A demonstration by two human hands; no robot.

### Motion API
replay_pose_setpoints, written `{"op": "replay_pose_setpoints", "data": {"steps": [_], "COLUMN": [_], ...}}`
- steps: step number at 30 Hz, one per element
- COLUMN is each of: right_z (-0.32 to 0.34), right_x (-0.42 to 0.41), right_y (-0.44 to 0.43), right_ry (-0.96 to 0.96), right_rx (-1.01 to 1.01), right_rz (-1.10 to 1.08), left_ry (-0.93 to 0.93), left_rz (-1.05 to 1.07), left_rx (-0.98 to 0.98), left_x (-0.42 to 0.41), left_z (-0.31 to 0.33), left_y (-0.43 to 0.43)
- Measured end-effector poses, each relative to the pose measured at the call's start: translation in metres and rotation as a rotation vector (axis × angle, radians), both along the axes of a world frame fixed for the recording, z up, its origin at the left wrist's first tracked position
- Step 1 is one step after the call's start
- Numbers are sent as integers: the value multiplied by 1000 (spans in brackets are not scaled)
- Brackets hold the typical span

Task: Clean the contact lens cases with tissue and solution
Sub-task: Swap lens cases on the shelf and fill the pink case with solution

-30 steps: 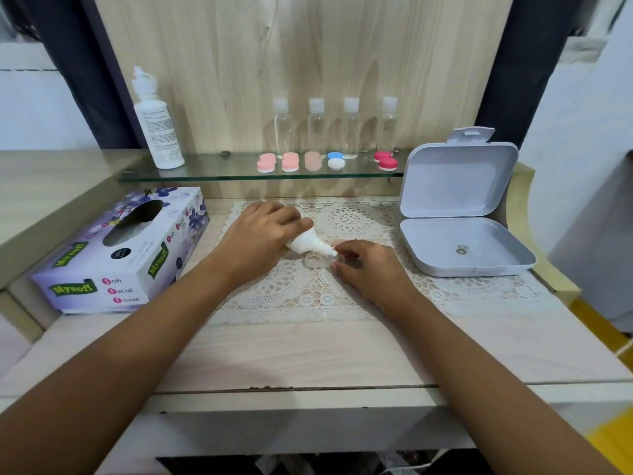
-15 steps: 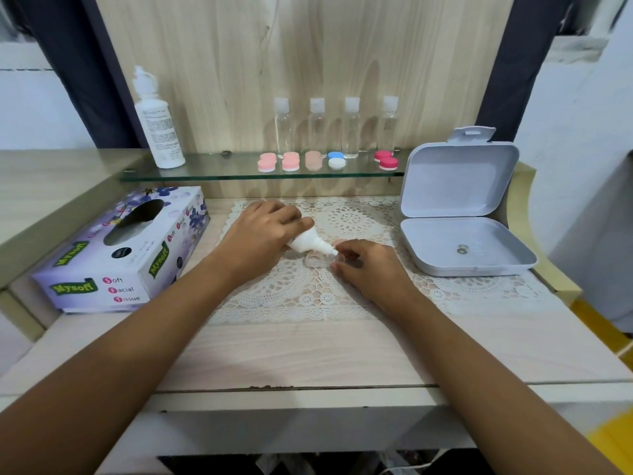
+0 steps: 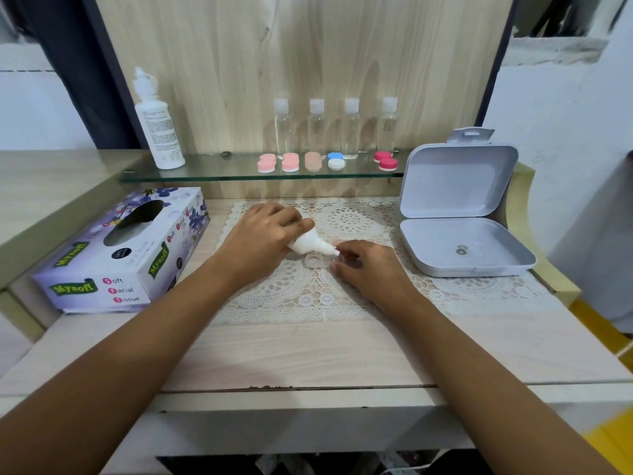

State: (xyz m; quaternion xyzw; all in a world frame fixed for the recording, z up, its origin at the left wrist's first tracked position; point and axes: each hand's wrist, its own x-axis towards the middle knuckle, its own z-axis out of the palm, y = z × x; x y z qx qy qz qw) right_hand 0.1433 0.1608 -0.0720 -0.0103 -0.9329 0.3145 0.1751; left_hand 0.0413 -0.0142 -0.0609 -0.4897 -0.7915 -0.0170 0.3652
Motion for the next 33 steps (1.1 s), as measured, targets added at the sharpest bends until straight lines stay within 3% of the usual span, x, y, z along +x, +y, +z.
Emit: {"op": "replay_pose_setpoints", "data": {"steps": [8, 13, 18, 24, 33], "right_z": [-3, -4, -6, -6, -7], "right_x": [-3, -3, -4, -4, -3], "right_y": [2, 3, 3, 3, 3], "right_ry": [-8, -10, 7, 17, 20], "right_rx": [0, -13, -10, -23, -34], "right_rz": [-9, -11, -15, -6, -5], "left_ry": [-170, -585, -879, -932, -923], "left_rz": [67, 167, 209, 294, 367], "left_rx": [82, 463, 830, 1019, 982], "left_x": [-5, 2, 2, -9, -15], "left_z": [-4, -4, 2, -6, -13], "left_y": [-4, -4, -4, -14, -15]}}
